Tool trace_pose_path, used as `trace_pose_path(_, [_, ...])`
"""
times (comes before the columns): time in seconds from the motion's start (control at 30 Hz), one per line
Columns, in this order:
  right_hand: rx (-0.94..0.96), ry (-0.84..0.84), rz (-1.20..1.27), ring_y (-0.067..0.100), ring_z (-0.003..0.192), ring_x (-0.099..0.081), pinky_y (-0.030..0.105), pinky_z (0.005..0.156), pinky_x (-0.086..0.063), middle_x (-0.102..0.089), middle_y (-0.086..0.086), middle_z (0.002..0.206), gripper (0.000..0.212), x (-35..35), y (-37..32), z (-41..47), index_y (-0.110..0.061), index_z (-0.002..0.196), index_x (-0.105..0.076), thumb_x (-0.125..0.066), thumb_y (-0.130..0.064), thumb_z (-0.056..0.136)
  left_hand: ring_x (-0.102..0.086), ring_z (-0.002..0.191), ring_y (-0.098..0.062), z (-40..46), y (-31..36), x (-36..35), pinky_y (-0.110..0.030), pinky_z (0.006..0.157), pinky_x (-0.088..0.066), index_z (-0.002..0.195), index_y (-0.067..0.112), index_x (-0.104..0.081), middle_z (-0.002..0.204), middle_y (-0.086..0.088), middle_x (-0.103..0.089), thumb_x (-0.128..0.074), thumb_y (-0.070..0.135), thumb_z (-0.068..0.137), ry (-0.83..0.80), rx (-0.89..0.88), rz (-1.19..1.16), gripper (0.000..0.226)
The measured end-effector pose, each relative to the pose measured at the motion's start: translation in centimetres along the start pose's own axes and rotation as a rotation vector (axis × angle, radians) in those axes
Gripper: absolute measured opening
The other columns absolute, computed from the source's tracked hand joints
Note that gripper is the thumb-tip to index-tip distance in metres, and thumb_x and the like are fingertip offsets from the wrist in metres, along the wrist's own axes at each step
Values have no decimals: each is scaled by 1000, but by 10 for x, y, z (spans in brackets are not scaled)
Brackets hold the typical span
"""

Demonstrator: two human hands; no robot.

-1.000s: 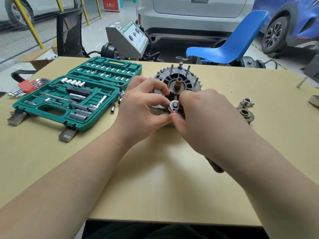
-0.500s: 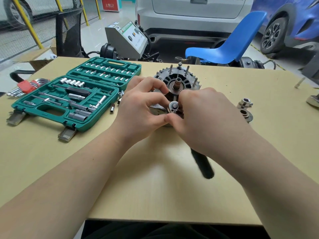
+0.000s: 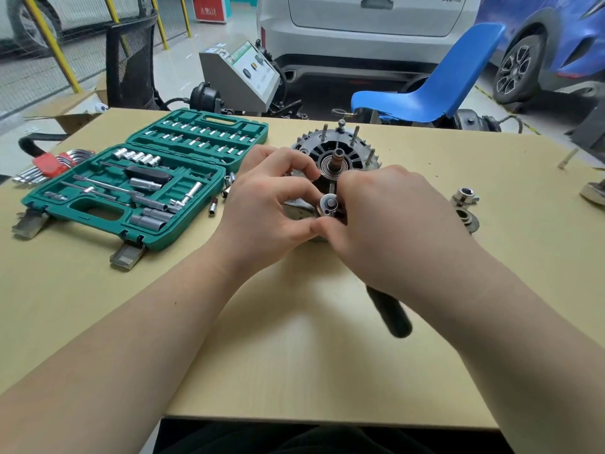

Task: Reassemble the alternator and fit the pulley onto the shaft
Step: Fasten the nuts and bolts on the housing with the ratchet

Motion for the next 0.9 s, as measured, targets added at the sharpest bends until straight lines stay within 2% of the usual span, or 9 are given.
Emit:
trace_pose_path(0.17, [13, 13, -38, 28, 74, -44, 28, 49, -18, -37, -6, 72, 29, 3, 3, 1, -30, 86, -38, -65, -36, 93, -48, 106, -18, 0, 0, 0, -29, 97, -37, 80, 20, -85, 109, 5, -73, -92, 36, 81, 9, 8, 1, 17])
trace_pose_path(0.3, [58, -13, -75, 27, 86, -55, 32, 57, -30, -56, -7, 91, 15, 8, 5, 5, -35, 104, -56, -65, -31, 93, -48, 106, -18, 0, 1, -1, -23, 97, -35, 83, 22, -85, 107, 8, -71, -88, 43, 83, 10, -10, -1, 21])
trace_pose_path(0.37, [22, -17, -70, 28, 80, -52, 30, 53, -25, -51, -5, 83, 10, 8, 5, 6, -33, 99, -56, -64, -36, 93, -49, 108, -19, 0, 1, -1, -19, 98, -34, 85, 24, -84, 109, 8, -70, -83, 47, 83, 10, -8, 6, 23])
trace_pose_path(0.47, [-23, -16, -10, 25, 75, -45, 26, 50, -20, -37, -7, 71, 34, 4, 1, 3, -28, 77, -40, -63, -48, 93, -47, 110, -16, 0, -3, 0, -22, 99, -34, 87, 23, -84, 112, 7, -69, -81, 50, 81, -3, -7, 12, 27])
trace_pose_path(0.57, [-30, -12, 16, 25, 74, -40, 26, 49, -17, -31, -7, 70, 51, -1, -2, 0, -28, 68, -22, -62, -43, 95, -46, 110, -15, 0, -4, 0, -28, 98, -36, 85, 23, -84, 111, 8, -70, -82, 50, 81, -10, -7, -2, 27])
trace_pose_path(0.67, [-20, 10, -41, 25, 71, -40, 29, 49, -16, -36, -6, 72, 35, 3, 2, 1, -29, 79, -33, -63, -37, 95, -47, 107, -16, 0, -3, 0, -27, 96, -35, 84, 24, -85, 109, 8, -71, -88, 41, 84, -6, -7, -7, 18])
trace_pose_path(0.73, [17, 15, -65, 27, 77, -46, 29, 50, -17, -48, -6, 81, 18, 7, 3, 3, -33, 92, -45, -63, -32, 95, -45, 105, -14, 0, -3, 1, -25, 95, -34, 85, 24, -86, 108, 8, -71, -89, 37, 84, -4, -14, -9, 14])
trace_pose_path(0.8, [47, -8, -71, 26, 83, -52, 28, 51, -20, -55, -8, 92, 14, 8, 3, 6, -35, 101, -56, -64, -27, 94, -45, 105, -13, 0, -2, 0, -25, 96, -35, 87, 25, -86, 108, 9, -70, -86, 42, 85, -8, -21, -9, 17])
trace_pose_path(0.9, [28, -29, -63, 25, 78, -52, 28, 50, -22, -54, -5, 84, 7, 7, 4, 6, -32, 100, -59, -63, -33, 95, -46, 108, -16, 0, -1, -1, -27, 96, -37, 89, 25, -85, 109, 8, -70, -82, 46, 85, -6, -16, 9, 21])
Point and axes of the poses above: each hand's wrist, its own z-axis towards the middle knuckle, its own x-axis out of the back of the hand, y = z × x, the point moved 3 cm from there along z, towards the middle knuckle
